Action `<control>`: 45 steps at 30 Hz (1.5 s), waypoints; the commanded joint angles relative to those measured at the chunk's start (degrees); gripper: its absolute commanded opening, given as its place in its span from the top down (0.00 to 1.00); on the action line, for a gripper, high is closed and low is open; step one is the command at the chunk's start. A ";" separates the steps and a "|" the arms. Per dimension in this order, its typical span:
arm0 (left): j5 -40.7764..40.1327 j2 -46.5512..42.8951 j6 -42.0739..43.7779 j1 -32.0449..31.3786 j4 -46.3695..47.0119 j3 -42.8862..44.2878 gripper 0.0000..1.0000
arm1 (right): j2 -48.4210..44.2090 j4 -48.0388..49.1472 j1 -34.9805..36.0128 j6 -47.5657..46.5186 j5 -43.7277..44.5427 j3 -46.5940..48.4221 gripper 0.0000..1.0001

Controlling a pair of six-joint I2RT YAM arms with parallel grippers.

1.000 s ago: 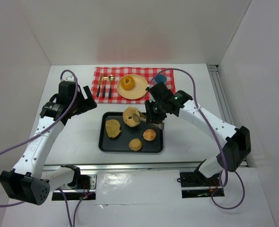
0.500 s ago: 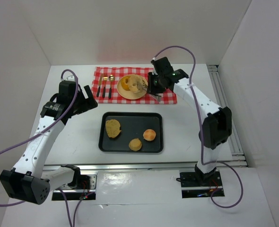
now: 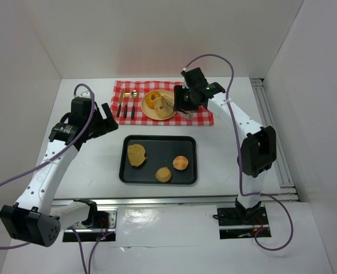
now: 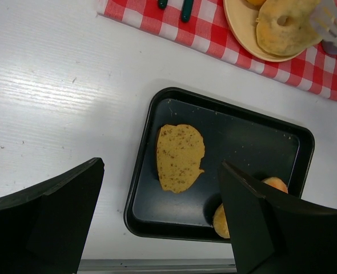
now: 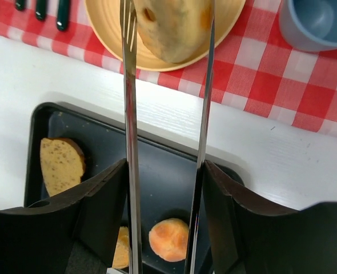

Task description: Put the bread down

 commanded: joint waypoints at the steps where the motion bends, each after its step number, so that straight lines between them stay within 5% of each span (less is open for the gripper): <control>1: 0.99 -0.55 0.16 0.37 1.22 0.54 0.06 | -6.99 2.41 0.11 -0.60 1.31 4.49 0.40; 11: 2.13 0.51 -0.37 0.90 1.22 1.59 0.06 | -12.27 0.47 -1.12 -1.12 7.81 3.01 0.39; 26: 3.71 2.62 -0.37 0.90 2.28 3.26 0.06 | -24.39 -0.40 -19.74 -2.96 14.76 -14.64 0.34; 45: 5.91 5.08 0.25 1.52 3.42 4.93 0.07 | -15.18 18.40 -23.88 0.02 21.62 -23.63 0.34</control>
